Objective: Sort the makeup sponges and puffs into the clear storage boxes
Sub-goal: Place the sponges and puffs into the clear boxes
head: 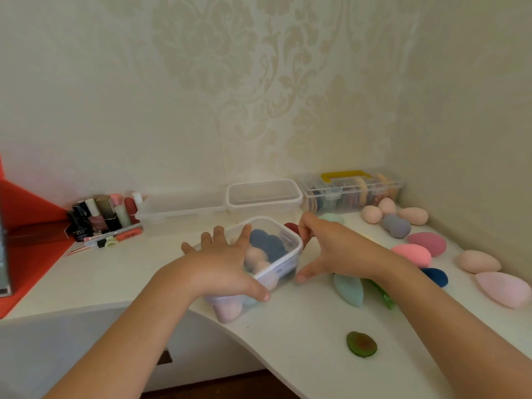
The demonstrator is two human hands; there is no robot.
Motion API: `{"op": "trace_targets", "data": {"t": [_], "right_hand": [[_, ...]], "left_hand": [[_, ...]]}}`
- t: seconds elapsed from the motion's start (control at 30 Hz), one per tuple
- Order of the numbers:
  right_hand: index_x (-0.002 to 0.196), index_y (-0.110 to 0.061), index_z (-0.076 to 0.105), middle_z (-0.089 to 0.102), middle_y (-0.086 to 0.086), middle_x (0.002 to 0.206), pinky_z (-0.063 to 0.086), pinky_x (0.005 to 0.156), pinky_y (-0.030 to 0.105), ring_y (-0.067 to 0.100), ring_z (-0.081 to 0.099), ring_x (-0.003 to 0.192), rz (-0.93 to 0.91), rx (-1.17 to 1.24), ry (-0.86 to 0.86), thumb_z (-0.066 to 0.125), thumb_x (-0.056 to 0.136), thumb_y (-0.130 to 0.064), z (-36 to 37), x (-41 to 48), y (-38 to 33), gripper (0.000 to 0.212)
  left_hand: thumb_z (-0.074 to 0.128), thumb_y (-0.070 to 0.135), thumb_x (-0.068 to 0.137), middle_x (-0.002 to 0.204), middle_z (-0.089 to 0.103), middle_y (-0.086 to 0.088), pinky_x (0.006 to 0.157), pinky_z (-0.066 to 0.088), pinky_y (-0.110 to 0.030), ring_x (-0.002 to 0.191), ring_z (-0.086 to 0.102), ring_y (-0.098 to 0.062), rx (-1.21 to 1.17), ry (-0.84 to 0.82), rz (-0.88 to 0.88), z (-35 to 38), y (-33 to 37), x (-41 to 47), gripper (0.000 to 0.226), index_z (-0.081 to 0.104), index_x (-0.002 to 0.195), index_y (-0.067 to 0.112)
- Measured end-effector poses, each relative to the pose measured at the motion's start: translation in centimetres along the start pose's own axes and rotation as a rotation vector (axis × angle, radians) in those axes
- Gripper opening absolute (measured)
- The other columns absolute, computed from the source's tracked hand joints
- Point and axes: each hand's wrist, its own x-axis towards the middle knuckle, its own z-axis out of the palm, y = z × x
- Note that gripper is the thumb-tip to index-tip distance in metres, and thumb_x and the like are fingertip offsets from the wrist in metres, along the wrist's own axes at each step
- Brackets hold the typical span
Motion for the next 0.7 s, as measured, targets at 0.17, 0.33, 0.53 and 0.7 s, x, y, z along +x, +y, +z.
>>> {"op": "trace_targets", "data": {"t": [0.17,0.33,0.53,0.7], "right_hand": [[0.092,-0.027,0.041,0.059,-0.003,0.093,0.043,0.067,0.03,0.016,0.052,0.08,-0.035,-0.018,0.033,0.082,0.062,-0.047,0.4,0.3,-0.3,0.054],[0.139,-0.041,0.039,0.055,-0.014,0.123,0.033,0.083,0.02,0.007,0.048,0.109,-0.117,-0.165,0.059,0.074,0.073,-0.047,1.0,0.3,-0.7,0.075],[0.135,-0.041,0.047,0.059,-0.007,0.127,0.041,0.094,0.025,0.012,0.052,0.111,-0.134,-0.141,0.016,0.079,0.064,-0.051,0.3,0.7,-0.5,0.078],[0.135,-0.034,0.049,0.028,-0.018,0.151,0.026,0.098,0.009,-0.002,0.037,0.13,-0.205,-0.094,0.044,0.081,0.065,-0.046,0.5,0.7,-0.7,0.078]], "left_hand": [[0.061,0.058,0.071,0.154,0.001,-0.017,0.109,0.017,-0.057,0.139,0.009,-0.038,0.048,0.076,0.017,0.1,0.4,0.3,0.109,-0.017,0.145,0.038],[0.061,0.066,0.068,0.155,0.0,-0.016,0.111,0.011,-0.055,0.141,0.003,-0.036,0.015,0.104,0.067,0.6,-0.1,0.4,0.11,-0.014,0.145,0.043],[0.067,0.071,0.063,0.157,-0.02,0.001,0.116,-0.002,-0.045,0.143,-0.02,-0.021,-0.097,-0.038,0.163,-0.9,-3.2,-0.9,0.112,-0.012,0.14,0.054],[0.062,0.079,0.059,0.157,-0.017,-0.002,0.114,0.013,-0.046,0.144,-0.019,-0.02,-0.141,-0.008,0.119,0.1,-4.4,-1.6,0.104,-0.008,0.135,0.065]]}}
